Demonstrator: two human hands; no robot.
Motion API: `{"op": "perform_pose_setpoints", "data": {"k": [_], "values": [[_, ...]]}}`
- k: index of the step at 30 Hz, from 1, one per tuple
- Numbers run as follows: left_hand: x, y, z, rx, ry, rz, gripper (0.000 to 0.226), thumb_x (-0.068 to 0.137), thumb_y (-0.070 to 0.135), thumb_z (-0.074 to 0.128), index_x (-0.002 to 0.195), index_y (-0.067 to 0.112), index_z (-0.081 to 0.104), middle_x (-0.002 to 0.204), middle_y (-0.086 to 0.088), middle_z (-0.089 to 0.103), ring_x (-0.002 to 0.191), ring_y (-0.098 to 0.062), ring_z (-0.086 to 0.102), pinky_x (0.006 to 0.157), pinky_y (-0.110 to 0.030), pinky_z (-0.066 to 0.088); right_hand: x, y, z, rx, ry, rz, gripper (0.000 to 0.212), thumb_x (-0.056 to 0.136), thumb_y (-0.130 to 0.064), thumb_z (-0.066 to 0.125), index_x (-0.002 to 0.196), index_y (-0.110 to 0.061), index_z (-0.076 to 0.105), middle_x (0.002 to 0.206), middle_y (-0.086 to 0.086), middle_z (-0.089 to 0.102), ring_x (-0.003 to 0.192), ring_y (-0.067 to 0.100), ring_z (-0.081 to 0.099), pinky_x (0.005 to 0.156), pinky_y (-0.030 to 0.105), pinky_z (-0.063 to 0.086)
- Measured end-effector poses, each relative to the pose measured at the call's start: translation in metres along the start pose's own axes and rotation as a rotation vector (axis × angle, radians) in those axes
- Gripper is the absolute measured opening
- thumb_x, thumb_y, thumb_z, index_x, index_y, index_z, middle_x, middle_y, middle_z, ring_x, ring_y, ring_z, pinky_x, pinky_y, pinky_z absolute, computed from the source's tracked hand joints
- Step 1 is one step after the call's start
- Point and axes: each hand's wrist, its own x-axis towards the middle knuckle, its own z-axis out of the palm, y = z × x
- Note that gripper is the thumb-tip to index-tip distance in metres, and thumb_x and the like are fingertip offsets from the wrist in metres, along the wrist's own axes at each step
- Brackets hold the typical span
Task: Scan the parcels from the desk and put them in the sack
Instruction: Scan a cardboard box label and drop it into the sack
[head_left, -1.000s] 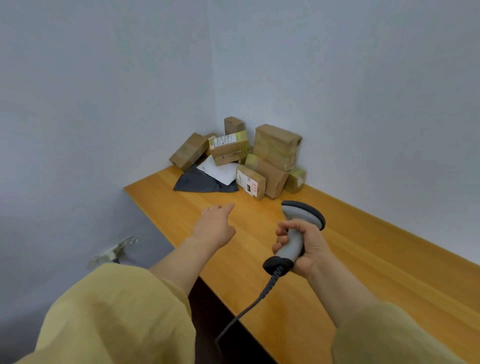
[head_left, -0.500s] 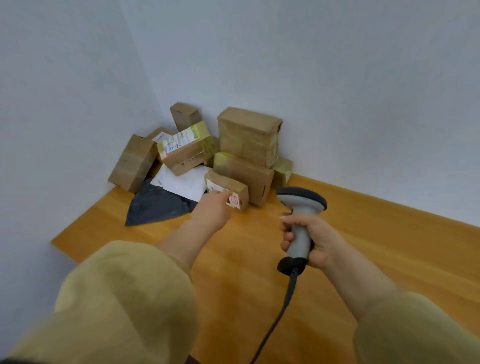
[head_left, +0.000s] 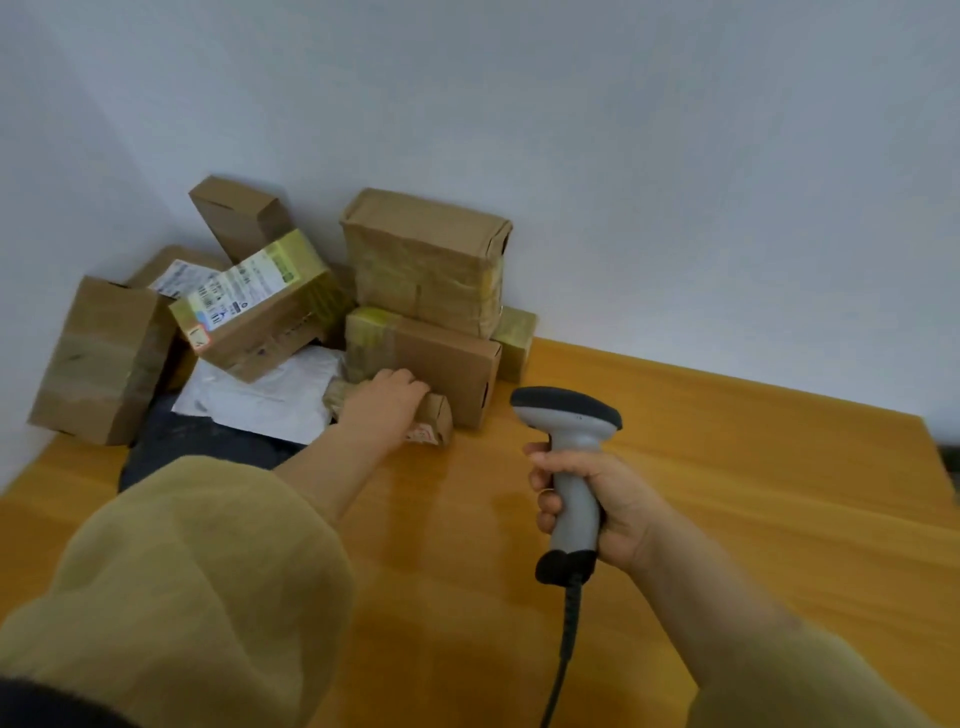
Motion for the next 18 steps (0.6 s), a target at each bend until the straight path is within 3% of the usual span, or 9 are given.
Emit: {"op": "perform_pose_setpoints", "data": {"k": [2, 4, 8, 11, 13, 18], "values": [[-0.013, 0.001, -0.005, -0.151, 0.101, -0.062, 0.051, 0.094, 0.028, 0.056, 0.142, 0.019, 0.039, 0.138, -0.005, 0.044, 0.126, -0.024, 0.043, 0.100, -0.036, 0.041, -0.007, 0.000, -0.003, 0.020, -0.025, 0.001, 0.024, 0.084, -0.008, 0.062, 0.105, -0.006, 0.053, 0.060, 0.007, 0.052, 0.040, 0.014, 0.043, 0.041, 0.024, 0.041], [-0.030, 0.007, -0.017, -0.451, 0.229, -0.216, 0.055, 0.091, 0.036, 0.060, 0.140, 0.016, 0.043, 0.134, -0.006, 0.051, 0.121, -0.024, 0.050, 0.094, -0.036, 0.044, -0.020, -0.001, -0.008, 0.020, -0.058, -0.010, 0.031, 0.081, -0.011, 0.063, 0.108, -0.007, 0.051, 0.060, 0.007, 0.051, 0.039, 0.014, 0.043, 0.041, 0.023, 0.040], [-0.067, 0.029, -0.040, -0.995, 0.337, -0.413, 0.052, 0.085, 0.033, 0.068, 0.130, 0.010, 0.055, 0.123, -0.005, 0.063, 0.112, -0.023, 0.059, 0.091, -0.035, 0.050, -0.055, 0.000, -0.023, -0.083, -0.125, -0.084, 0.037, 0.067, -0.010, 0.070, 0.100, -0.004, 0.056, 0.058, 0.007, 0.050, 0.039, 0.014, 0.042, 0.041, 0.023, 0.038], [-0.101, 0.060, -0.049, -1.321, 0.367, -0.482, 0.037, 0.086, 0.023, 0.069, 0.119, 0.009, 0.058, 0.113, -0.005, 0.066, 0.097, -0.019, 0.063, 0.068, -0.027, 0.054, -0.088, 0.005, -0.043, -0.131, -0.150, -0.144, 0.026, 0.077, -0.007, 0.067, 0.101, -0.002, 0.058, 0.058, 0.008, 0.051, 0.040, 0.015, 0.042, 0.041, 0.024, 0.038], [-0.124, 0.085, -0.052, -1.423, 0.404, -0.505, 0.028, 0.087, 0.017, 0.068, 0.113, 0.011, 0.058, 0.107, -0.007, 0.065, 0.088, -0.019, 0.063, 0.058, -0.020, 0.049, -0.111, 0.010, -0.060, -0.159, -0.163, -0.144, 0.024, 0.081, -0.011, 0.065, 0.102, -0.004, 0.056, 0.058, 0.008, 0.052, 0.040, 0.016, 0.042, 0.042, 0.024, 0.038], [-0.174, 0.133, -0.061, -1.464, 0.470, -0.529, 0.031, 0.086, 0.011, 0.069, 0.114, 0.004, 0.058, 0.098, -0.008, 0.066, 0.085, -0.020, 0.064, 0.066, -0.025, 0.053, -0.162, 0.024, -0.095, -0.290, -0.177, -0.202, 0.020, 0.079, -0.009, 0.069, 0.095, -0.001, 0.061, 0.058, 0.008, 0.052, 0.041, 0.018, 0.043, 0.044, 0.026, 0.038]]}}
